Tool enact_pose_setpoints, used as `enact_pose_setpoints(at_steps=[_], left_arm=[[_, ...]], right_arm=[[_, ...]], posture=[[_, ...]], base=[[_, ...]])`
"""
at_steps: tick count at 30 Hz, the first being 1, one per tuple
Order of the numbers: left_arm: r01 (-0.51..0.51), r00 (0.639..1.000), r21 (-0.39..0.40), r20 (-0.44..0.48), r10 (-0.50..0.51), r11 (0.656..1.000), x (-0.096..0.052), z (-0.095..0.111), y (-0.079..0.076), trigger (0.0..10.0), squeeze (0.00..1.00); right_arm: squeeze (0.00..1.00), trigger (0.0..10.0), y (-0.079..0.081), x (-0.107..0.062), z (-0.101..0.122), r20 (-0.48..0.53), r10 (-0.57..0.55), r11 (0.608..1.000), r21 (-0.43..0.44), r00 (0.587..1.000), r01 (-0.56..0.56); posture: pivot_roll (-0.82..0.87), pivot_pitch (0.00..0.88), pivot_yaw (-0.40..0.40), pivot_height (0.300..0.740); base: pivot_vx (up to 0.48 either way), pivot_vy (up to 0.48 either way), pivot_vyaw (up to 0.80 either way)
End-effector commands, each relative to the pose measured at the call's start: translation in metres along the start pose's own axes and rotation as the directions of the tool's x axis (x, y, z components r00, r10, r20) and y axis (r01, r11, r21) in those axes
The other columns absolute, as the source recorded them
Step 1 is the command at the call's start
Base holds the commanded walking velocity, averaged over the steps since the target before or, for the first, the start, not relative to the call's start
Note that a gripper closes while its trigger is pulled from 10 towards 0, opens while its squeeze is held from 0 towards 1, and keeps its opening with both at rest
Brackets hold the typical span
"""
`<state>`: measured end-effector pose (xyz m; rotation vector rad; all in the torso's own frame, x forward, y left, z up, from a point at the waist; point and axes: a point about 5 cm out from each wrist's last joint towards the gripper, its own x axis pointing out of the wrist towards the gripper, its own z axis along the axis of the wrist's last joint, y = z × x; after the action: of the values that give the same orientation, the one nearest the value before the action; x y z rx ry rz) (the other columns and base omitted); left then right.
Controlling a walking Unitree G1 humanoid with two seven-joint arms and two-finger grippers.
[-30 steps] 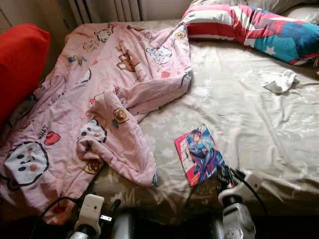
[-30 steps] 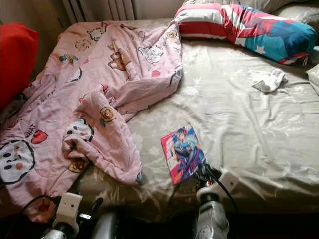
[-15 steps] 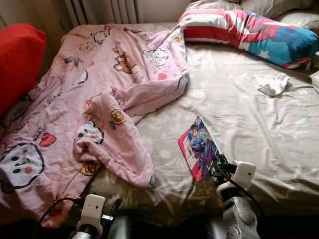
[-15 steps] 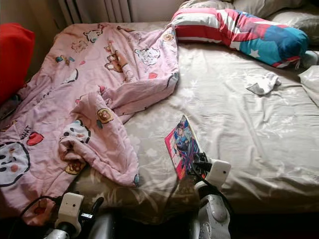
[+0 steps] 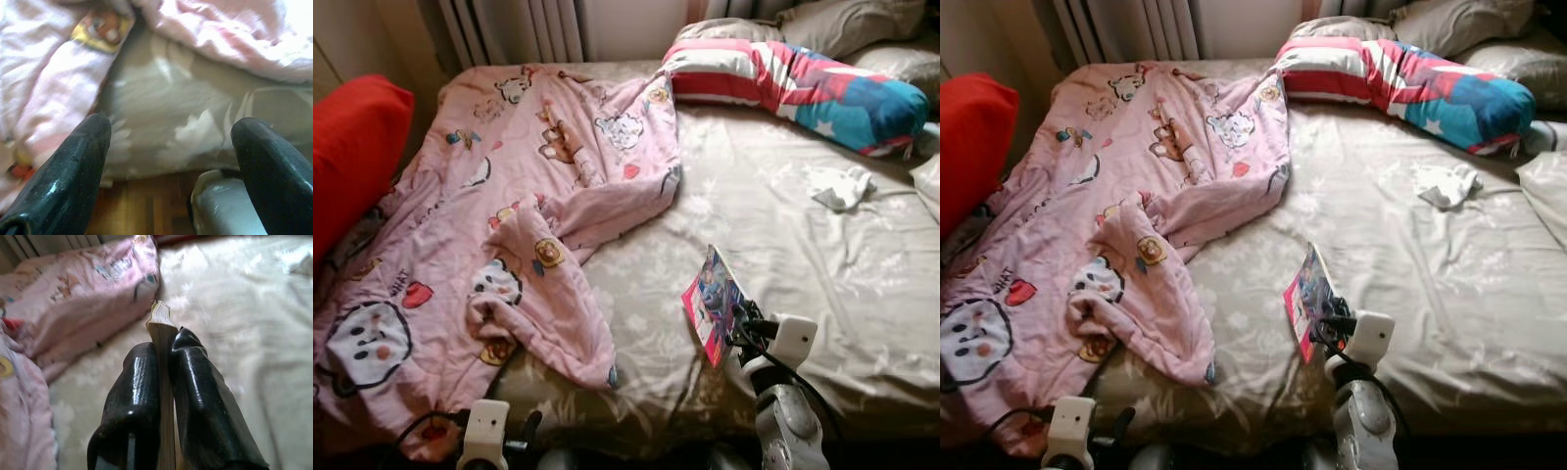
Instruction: Clean up the room
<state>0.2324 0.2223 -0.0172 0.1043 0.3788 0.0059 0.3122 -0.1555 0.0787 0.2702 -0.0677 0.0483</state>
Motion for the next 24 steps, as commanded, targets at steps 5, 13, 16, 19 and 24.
enact_pose_setpoints(at_steps=[5,13,16,19,24], left_arm=[[-0.051,0.988,-0.030,-0.148,0.046,0.998,-0.014,-0.032,0.011,10.0,0.00],[-0.055,0.978,-0.042,-0.201,0.045,0.998,-0.020,-0.045,0.006,10.0,0.00],[-0.051,0.979,-0.043,-0.199,0.042,0.998,-0.019,-0.045,0.005,10.0,0.00],[-0.046,0.980,-0.042,-0.195,0.037,0.998,-0.018,-0.044,0.003,10.0,0.00],[-0.041,0.982,-0.042,-0.188,0.033,0.998,-0.016,-0.042,0.003,10.0,0.00]], right_arm=[[0.00,10.0,0.005,-0.002,0.005,0.031,0.036,0.999,-0.030,0.999,-0.035],[0.00,10.0,-0.001,-0.003,0.004,0.029,-0.004,0.999,-0.034,1.000,0.005],[0.00,10.0,0.000,-0.003,0.006,0.034,-0.003,1.000,-0.028,0.999,0.004],[0.00,10.0,0.002,-0.002,0.006,0.038,0.003,0.999,-0.032,0.999,-0.002],[0.00,10.0,0.003,-0.001,0.006,0.029,0.000,0.999,-0.037,1.000,0.001]], posture=[[0.05,0.148,-0.001,0.740],[0.04,0.128,-0.004,0.740],[0.03,0.124,-0.006,0.740],[0.03,0.115,-0.007,0.740],[0.03,0.115,-0.006,0.740]], base=[[0.000,0.000,0.00],[0.000,0.000,0.00],[0.000,0.000,0.00],[0.000,-0.281,0.00],[0.000,-0.319,0.00]])
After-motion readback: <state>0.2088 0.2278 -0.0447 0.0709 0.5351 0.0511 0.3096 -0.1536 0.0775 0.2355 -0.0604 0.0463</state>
